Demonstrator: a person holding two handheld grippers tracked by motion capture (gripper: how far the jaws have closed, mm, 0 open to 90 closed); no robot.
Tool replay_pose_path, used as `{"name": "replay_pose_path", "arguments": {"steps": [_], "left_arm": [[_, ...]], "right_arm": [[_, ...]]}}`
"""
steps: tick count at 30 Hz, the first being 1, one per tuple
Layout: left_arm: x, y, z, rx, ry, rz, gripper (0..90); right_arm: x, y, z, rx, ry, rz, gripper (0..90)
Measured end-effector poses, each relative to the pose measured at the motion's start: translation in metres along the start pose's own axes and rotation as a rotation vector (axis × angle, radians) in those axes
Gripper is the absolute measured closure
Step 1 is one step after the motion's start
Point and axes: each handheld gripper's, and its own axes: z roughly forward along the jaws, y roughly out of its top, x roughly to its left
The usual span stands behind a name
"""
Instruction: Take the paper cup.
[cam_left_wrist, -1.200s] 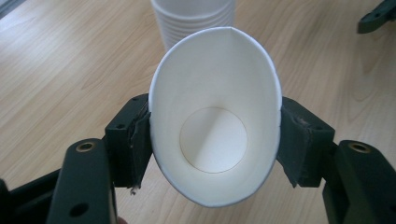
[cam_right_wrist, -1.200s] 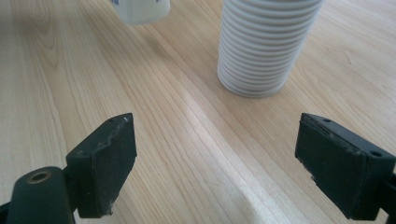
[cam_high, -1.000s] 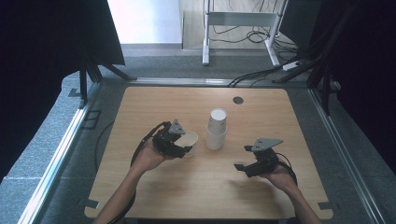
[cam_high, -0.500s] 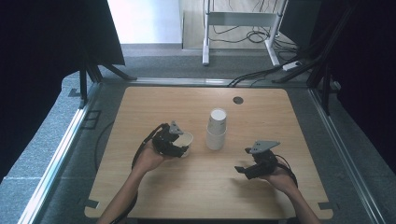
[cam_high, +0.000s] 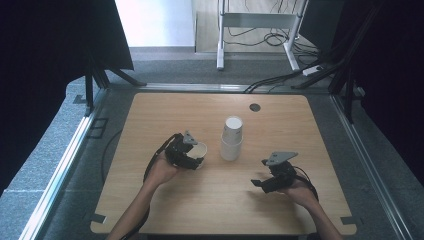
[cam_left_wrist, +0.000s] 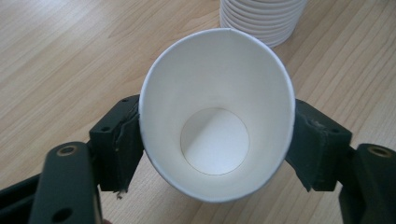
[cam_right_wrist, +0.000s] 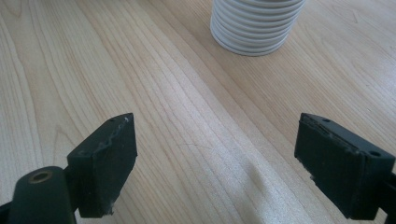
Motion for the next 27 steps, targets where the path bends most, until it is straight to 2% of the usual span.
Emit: {"name": "replay_pose_path", "arguments": {"steps": [8,11,14,20,27], "left_arm": [[-0.001,-0.001,0.001,-0.025,-0.022,-0.039,14.1],[0.0,-0.001,-0.001,-0.035,-0.017,-0.051,13.7],[0.0,0.0,-0.003,-0.053,-0.033,-0.061,12.2],[-0.001,0.001,-0.007,-0.075,-0.045,-0.059,9.9],[-0.005,0.002,-0.013,-0.088,-0.039,-0.054,7.6]], "right_arm": [[0.0,-0.001,0.0,0.003,0.0,0.002,13.2],[0.0,-0.001,0.0,0.007,0.001,0.0,13.2],[0.0,-0.002,0.001,0.008,0.0,-0.001,13.2],[0.001,-0.003,0.001,0.012,0.0,-0.002,13.2],[0.001,-0.004,0.002,0.009,-0.006,0.0,13.2]]}}
